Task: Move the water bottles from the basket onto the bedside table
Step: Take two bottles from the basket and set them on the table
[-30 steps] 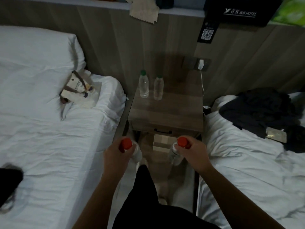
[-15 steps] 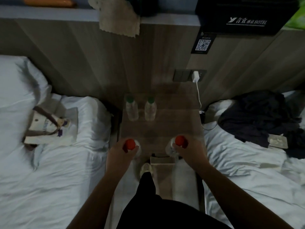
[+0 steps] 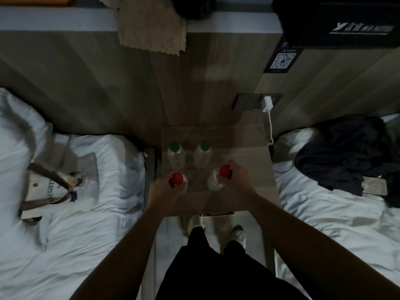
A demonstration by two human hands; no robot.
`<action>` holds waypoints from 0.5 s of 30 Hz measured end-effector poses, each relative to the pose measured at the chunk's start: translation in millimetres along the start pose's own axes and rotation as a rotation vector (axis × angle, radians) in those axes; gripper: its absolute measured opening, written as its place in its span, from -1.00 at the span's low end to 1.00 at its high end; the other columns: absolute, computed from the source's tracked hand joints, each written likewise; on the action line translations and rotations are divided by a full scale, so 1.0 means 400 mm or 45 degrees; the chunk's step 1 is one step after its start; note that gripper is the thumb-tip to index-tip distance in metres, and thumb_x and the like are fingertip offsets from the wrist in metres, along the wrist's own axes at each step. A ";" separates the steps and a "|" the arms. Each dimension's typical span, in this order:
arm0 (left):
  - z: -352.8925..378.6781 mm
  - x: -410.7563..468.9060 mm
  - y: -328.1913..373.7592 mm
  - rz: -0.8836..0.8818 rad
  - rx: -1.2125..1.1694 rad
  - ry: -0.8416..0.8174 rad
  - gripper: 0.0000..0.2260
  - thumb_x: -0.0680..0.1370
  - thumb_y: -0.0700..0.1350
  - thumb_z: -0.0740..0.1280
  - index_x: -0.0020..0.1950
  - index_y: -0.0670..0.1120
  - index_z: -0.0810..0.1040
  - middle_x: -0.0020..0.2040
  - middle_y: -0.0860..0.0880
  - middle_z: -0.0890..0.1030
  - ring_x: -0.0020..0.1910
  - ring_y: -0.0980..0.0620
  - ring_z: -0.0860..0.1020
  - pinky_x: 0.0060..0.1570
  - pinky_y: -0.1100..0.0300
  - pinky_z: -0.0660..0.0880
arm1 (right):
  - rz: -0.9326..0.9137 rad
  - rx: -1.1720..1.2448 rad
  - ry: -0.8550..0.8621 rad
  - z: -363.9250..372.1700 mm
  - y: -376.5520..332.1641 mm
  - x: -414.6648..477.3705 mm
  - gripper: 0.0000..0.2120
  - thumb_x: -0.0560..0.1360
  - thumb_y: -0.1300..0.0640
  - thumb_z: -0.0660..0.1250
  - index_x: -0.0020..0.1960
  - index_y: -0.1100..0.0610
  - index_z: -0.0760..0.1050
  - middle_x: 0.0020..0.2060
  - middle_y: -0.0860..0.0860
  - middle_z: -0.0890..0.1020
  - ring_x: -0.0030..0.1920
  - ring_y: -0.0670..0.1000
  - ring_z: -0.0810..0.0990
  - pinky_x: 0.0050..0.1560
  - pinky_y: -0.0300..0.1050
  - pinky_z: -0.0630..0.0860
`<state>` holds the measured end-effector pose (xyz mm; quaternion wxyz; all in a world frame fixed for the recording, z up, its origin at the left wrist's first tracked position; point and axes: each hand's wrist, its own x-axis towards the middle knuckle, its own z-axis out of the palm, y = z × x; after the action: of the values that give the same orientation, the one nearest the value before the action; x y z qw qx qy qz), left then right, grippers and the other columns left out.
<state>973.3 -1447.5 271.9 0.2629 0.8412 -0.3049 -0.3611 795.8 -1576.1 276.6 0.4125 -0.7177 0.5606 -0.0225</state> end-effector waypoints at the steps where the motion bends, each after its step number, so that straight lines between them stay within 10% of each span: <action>1: -0.002 0.009 0.002 0.005 -0.004 0.009 -0.70 0.43 0.03 0.42 0.14 0.05 0.55 -0.15 0.09 0.55 -0.12 0.08 0.54 -0.05 0.17 0.49 | 0.010 -0.018 0.011 0.004 -0.002 0.014 -0.68 0.35 -0.04 0.44 0.04 -0.01 0.45 -0.14 -0.01 0.60 -0.09 0.06 0.60 -0.11 -0.07 0.55; 15: -0.012 0.098 -0.001 0.021 -0.071 0.012 -0.83 0.44 0.00 0.41 -0.01 0.17 0.50 -0.25 0.25 0.50 -0.22 0.21 0.51 -0.06 0.13 0.53 | 0.038 -0.151 -0.011 0.021 0.001 0.116 -0.55 0.39 -0.08 0.41 0.22 -0.02 0.38 -0.08 -0.02 0.56 -0.01 0.09 0.58 -0.11 -0.13 0.39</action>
<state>998.7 -1473.7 257.1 0.2908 0.8326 -0.3005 -0.3631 816.9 -1609.5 250.7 0.3719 -0.7325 0.5699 0.0201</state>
